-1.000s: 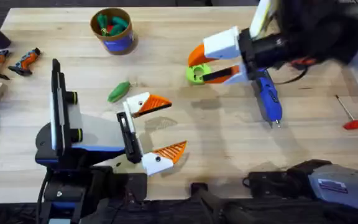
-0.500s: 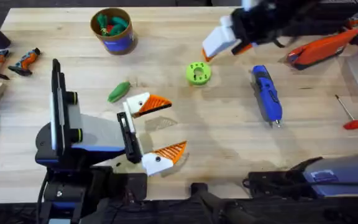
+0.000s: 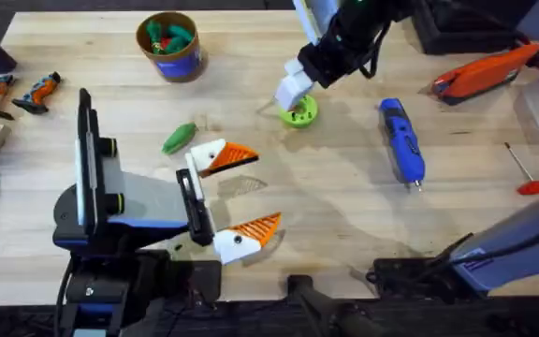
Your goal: Pick up the gripper from the table and insert it into the empty holder that is missing its gripper. Then pick up a screw, insert it into the mounting hole, and use the screwdriver to tighten it. Finally, clean up the table by picking up the vegetable and placing it into the bucket.
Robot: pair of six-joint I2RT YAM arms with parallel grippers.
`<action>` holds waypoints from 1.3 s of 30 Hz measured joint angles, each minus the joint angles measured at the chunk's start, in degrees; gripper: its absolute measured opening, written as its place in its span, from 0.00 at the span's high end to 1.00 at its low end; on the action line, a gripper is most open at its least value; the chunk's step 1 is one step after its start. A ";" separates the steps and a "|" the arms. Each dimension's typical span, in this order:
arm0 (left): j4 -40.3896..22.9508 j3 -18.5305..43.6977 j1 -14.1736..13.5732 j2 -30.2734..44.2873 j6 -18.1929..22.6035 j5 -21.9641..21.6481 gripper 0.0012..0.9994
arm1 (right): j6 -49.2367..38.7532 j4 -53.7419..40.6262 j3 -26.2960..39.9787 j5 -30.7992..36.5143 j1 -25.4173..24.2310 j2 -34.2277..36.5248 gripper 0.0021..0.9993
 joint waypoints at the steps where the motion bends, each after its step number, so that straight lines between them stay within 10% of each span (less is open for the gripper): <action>1: 0.00 0.00 0.00 0.01 0.00 -0.01 0.01 | 0.02 0.26 0.11 0.05 0.00 0.24 0.01; 39: 0.00 0.00 0.00 0.01 0.00 0.00 0.01 | 3.34 5.70 0.42 2.99 2.01 13.12 0.34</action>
